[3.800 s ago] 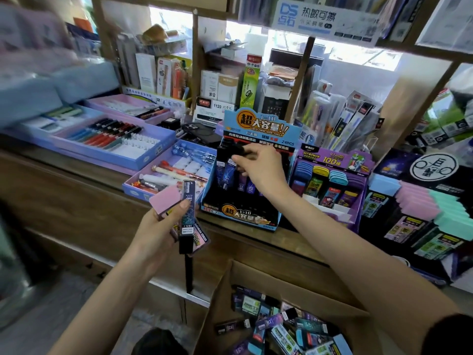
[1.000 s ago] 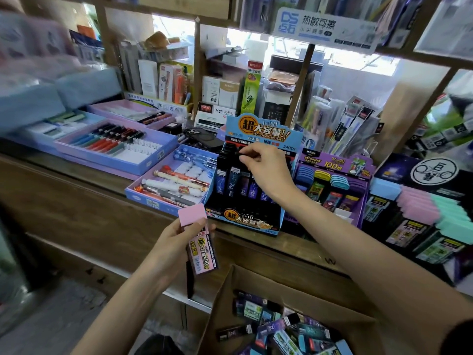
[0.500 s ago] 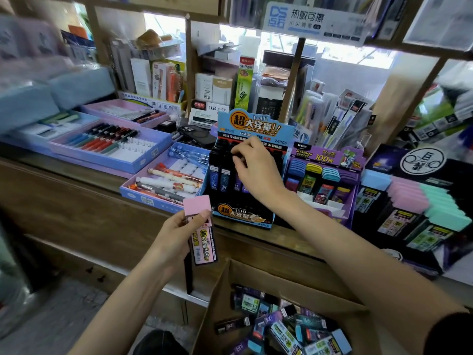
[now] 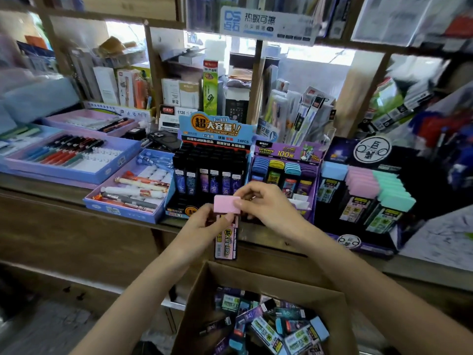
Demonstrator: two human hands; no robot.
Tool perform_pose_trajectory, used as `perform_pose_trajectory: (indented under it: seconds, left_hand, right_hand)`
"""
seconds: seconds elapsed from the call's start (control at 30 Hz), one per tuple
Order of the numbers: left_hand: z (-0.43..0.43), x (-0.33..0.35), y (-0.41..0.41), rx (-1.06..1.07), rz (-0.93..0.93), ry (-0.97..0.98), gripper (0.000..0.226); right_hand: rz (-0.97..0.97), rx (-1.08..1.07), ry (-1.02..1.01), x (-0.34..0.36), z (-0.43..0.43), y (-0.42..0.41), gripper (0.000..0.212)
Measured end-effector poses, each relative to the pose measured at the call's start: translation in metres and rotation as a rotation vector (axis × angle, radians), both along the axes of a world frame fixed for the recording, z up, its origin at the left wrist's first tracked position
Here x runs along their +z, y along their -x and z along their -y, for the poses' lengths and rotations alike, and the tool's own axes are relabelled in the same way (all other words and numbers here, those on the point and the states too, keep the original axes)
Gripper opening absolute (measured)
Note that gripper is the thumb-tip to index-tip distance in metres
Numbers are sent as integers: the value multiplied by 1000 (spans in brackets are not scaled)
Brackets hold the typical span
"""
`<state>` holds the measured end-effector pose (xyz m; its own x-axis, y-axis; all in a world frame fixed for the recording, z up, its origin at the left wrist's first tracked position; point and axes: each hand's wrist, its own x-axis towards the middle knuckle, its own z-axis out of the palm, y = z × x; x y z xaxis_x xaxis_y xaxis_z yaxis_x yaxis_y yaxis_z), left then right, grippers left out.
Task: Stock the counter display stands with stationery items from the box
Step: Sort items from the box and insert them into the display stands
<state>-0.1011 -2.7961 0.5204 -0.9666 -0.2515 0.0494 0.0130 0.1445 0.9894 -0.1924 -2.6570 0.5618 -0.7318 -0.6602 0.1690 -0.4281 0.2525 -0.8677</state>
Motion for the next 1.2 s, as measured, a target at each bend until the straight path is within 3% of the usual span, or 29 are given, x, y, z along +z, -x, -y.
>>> perform_pose_trajectory:
  seconds: [0.1,0.27,0.5,0.73,1.2]
  left_hand:
    - [-21,6,21,35,-58,221,28]
    - [-65,3,50,-92,-168,505,21]
    - [-120,-23,81,-310,-232,1031,44]
    - [-135,-45,82,-323,-100,1014,63]
    - [-134,-42,81,-342,-53,900,61]
  right_hand:
    - [-41,-119,37,12,-48,17,9]
    - [-126,-342,75,29,-136,43,11]
    - [-303,-569,-87,32,-206,61,10]
    - [-309,-561,-84,21,-210,64,11]
    - [-489,-598,-152,11,-197,74,14]
